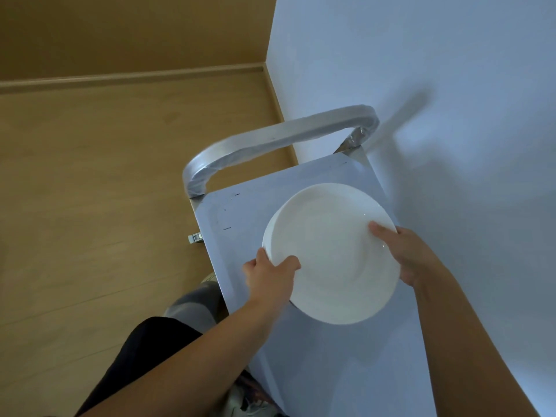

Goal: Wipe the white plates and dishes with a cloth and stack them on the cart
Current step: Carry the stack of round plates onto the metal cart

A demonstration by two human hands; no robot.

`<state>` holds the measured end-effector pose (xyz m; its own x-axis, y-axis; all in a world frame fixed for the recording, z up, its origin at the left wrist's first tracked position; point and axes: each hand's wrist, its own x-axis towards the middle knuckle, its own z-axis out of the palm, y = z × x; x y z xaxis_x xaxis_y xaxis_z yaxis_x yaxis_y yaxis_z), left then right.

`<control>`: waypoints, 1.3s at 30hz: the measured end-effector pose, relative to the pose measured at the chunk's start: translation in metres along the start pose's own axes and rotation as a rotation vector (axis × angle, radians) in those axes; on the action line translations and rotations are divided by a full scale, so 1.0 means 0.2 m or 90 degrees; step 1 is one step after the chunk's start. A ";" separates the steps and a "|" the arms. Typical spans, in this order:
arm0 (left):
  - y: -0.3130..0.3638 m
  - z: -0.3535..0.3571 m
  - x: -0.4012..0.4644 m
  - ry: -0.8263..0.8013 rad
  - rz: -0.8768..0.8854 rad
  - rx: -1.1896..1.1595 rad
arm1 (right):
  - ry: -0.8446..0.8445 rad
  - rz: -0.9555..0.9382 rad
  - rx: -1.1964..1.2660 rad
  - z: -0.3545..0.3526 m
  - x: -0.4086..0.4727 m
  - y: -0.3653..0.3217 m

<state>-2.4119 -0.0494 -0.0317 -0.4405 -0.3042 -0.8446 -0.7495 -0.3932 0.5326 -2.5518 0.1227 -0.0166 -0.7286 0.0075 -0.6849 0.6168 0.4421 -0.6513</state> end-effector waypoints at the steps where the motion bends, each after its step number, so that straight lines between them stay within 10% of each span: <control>1: 0.00 0.00 0.00 0.003 0.003 0.001 | 0.002 -0.003 -0.002 0.00 0.00 -0.01; 23: 0.42 -0.11 0.16 -0.205 0.189 0.156 | -0.033 0.077 0.331 0.08 -0.32 0.32; 39: 0.54 0.03 0.30 -0.206 0.153 0.325 | 0.202 0.188 0.471 0.31 -0.42 0.33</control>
<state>-2.5230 -0.1043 -0.0260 -0.6918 -0.0248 -0.7216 -0.7172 0.1397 0.6827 -2.4310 0.0948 -0.0217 -0.4889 0.3300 -0.8075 0.7494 -0.3150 -0.5824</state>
